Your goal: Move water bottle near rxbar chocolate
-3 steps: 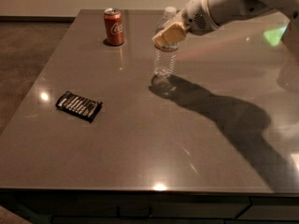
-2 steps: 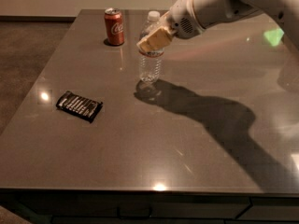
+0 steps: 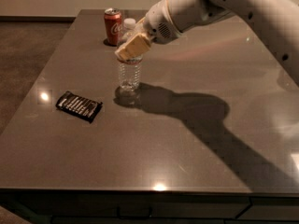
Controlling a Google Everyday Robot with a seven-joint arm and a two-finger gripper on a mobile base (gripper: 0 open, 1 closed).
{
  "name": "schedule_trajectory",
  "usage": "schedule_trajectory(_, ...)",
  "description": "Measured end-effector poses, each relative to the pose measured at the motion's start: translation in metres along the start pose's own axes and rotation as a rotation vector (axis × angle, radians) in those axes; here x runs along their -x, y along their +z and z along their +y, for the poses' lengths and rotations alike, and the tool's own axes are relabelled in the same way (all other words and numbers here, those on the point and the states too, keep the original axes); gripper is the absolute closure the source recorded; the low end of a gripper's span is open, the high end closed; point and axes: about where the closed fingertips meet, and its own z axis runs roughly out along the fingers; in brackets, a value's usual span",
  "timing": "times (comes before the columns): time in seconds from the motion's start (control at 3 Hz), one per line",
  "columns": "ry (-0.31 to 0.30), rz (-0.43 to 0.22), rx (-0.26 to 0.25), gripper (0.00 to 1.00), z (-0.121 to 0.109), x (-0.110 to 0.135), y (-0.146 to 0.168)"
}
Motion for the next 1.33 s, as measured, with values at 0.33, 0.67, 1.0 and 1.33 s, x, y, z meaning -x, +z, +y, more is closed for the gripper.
schedule_trajectory(0.33, -0.024, 0.000, 0.050, 1.00, 0.013, 0.007, 0.017)
schedule_trajectory(0.67, -0.050, -0.001, 0.093, 1.00, 0.028, 0.015, 0.036)
schedule_trajectory(1.0, -0.079, -0.002, 0.121, 1.00, 0.039, 0.023, 0.048)
schedule_trajectory(1.33, -0.106, 0.001, 0.130, 0.91, 0.048, 0.030, 0.057)
